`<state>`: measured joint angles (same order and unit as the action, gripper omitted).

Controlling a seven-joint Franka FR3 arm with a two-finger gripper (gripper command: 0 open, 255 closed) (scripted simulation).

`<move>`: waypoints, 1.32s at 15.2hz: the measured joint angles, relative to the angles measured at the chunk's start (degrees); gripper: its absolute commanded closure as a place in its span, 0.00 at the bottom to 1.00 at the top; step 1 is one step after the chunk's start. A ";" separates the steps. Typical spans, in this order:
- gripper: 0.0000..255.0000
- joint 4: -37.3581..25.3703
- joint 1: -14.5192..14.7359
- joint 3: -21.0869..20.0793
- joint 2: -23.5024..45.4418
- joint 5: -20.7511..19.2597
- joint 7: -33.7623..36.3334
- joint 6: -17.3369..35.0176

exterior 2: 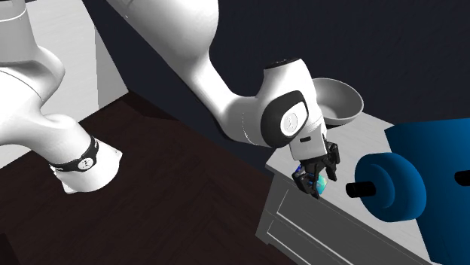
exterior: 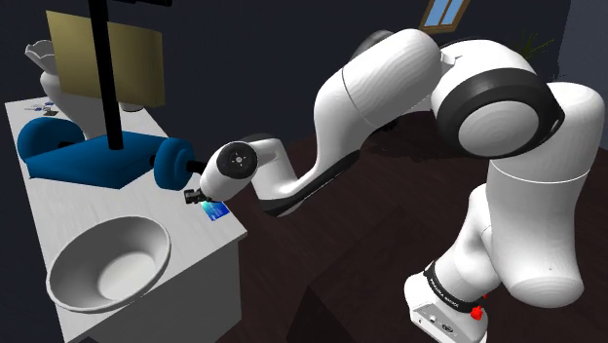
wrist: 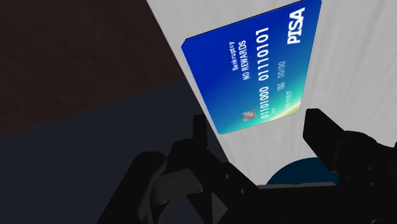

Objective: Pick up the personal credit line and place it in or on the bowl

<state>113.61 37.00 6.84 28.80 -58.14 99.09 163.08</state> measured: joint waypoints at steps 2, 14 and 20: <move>1.00 0.03 -0.03 -0.01 -0.06 0.05 -0.06 -0.07; 1.00 1.34 -2.21 -3.32 -5.18 5.69 -6.84 -3.76; 1.00 1.80 -3.58 -5.24 -8.57 9.55 -11.36 -6.27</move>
<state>115.42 33.42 1.60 20.23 -48.58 87.73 156.82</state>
